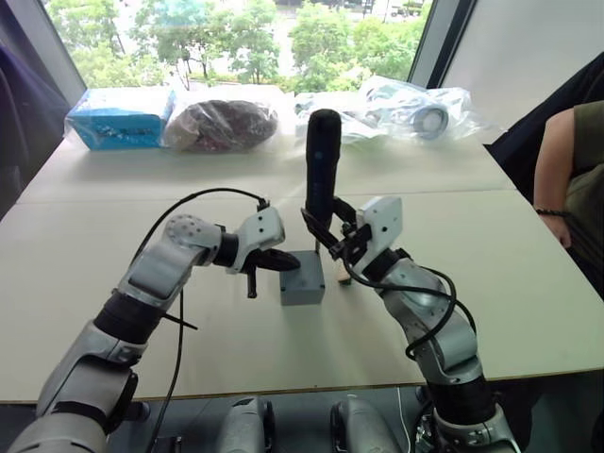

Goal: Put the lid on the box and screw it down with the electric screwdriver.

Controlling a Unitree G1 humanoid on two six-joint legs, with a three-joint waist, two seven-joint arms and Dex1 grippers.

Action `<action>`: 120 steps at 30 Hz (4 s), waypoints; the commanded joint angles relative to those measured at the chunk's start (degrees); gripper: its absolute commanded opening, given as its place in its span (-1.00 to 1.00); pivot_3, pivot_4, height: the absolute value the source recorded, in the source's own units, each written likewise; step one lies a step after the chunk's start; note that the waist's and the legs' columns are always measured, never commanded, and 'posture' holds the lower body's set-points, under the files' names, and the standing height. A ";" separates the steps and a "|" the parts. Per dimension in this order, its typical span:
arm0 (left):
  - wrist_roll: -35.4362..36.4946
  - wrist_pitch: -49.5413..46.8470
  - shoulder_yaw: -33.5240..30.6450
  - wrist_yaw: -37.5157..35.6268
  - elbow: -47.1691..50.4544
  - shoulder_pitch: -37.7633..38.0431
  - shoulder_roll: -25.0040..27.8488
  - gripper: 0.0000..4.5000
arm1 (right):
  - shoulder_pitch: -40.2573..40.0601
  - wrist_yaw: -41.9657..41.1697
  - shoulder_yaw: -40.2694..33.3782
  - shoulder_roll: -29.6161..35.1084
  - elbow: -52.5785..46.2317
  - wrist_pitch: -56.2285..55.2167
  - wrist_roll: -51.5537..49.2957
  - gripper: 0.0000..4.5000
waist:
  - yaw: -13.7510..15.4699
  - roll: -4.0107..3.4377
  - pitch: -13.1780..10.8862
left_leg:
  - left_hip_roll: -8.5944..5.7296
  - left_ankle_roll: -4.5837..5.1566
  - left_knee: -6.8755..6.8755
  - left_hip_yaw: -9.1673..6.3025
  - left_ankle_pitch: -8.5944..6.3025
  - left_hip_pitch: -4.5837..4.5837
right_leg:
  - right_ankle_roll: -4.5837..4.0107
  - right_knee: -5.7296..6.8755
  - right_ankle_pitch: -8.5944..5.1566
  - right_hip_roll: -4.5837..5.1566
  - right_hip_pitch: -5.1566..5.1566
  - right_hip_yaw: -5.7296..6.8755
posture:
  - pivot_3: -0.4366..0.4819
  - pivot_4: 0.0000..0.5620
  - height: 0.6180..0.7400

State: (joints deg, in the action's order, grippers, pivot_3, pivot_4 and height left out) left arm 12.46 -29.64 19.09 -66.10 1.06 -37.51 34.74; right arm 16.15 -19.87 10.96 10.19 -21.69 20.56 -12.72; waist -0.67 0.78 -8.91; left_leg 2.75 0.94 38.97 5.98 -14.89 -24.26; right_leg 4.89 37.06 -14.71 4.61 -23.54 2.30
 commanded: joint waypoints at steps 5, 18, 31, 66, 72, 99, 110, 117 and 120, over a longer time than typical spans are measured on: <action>-1.22 -0.49 0.54 0.03 0.54 1.03 0.57 -1.00 | -2.97 -0.83 3.59 -0.14 4.29 4.57 1.19 -0.24 | -0.06 0.07 0.28 | 0.01 0.00 -0.05 0.00 -0.01 0.05 | -0.07 0.00 -0.04 0.00 0.01 0.00 | -0.05 -0.47 1.00; -1.49 -1.13 0.55 0.31 0.95 1.22 0.45 -1.00 | -2.63 0.18 2.06 -1.88 5.42 7.33 0.39 -0.24 | -0.14 0.15 0.76 | 0.03 0.01 -0.23 0.01 -0.03 0.23 | -0.26 -0.06 -0.15 0.05 0.09 0.00 | -0.05 -0.47 1.00; -1.44 -1.64 0.46 0.28 1.41 1.35 0.48 -1.00 | -0.30 -0.61 0.20 -4.71 5.24 -0.04 -0.02 -0.24 | -0.15 0.13 0.76 | 0.00 -0.01 -0.50 0.03 -0.02 0.24 | -0.33 -0.10 -0.19 0.10 0.00 0.00 | -0.05 -0.47 1.00; -1.65 -1.92 0.90 0.26 1.90 2.48 0.54 -1.00 | -4.69 0.80 -0.23 -3.53 8.94 4.25 -0.40 -0.24 | -0.19 0.15 0.88 | 0.02 -0.10 -1.20 0.01 -0.03 0.83 | -0.70 -0.75 -0.36 0.47 0.23 0.03 | -0.05 -0.47 1.00; -1.68 -1.85 0.84 0.23 2.04 2.60 0.68 -1.00 | -4.74 0.69 0.01 -3.51 8.98 3.90 -0.22 -0.24 | -0.22 0.17 1.01 | -0.03 -0.25 -1.62 0.00 -0.01 0.91 | -0.80 -0.98 -0.30 0.58 0.22 0.02 | -0.05 -0.47 1.00; -1.34 -1.40 -0.06 -0.66 1.22 2.07 1.76 -1.00 | 5.59 0.27 -6.48 -1.27 -3.14 3.92 -4.50 -0.24 | -0.47 -0.23 0.76 | -0.10 -0.42 -2.01 0.01 -0.07 0.75 | -0.86 -1.22 -0.30 0.84 -0.05 0.07 | -0.05 -0.47 1.00; 12.65 -12.04 -9.70 -0.94 3.71 -2.58 -3.37 -1.00 | 28.65 9.43 -37.81 17.01 0.70 39.62 -35.30 -0.24 | 0.15 -0.63 0.00 | -0.17 -0.38 -1.61 -0.08 0.30 -1.12 | -0.63 -0.87 -0.05 0.59 -1.35 0.70 | -0.05 -0.47 1.00; 12.91 -10.24 -5.07 -6.94 12.74 -1.90 2.35 -1.00 | 18.44 12.00 -38.48 34.81 11.32 71.94 -44.76 -0.24 | 0.07 -0.57 -0.45 | -0.15 -0.29 -1.64 -0.02 0.25 -1.11 | -0.55 -0.97 -0.08 0.41 -1.30 0.73 | -0.05 -0.47 1.00; 12.21 -8.84 -3.56 -7.99 14.03 -1.65 3.47 -1.00 | 12.99 12.00 -37.08 39.13 14.50 71.94 -50.61 -0.24 | 0.30 -0.62 -0.56 | -0.27 -0.29 -1.64 -0.04 0.25 -1.12 | -0.52 -0.96 -0.10 0.34 -1.31 0.76 | -0.05 -0.47 1.00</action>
State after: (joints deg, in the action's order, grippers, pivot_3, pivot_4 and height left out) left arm 24.81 -40.17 14.97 -73.28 12.97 -38.62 37.99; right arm 28.03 -7.08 -24.42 46.88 -6.08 92.13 -57.51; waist -0.37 0.16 -9.47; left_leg 2.47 0.65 37.34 5.93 -14.64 -25.38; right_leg 4.40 36.13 -14.80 4.96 -24.85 3.04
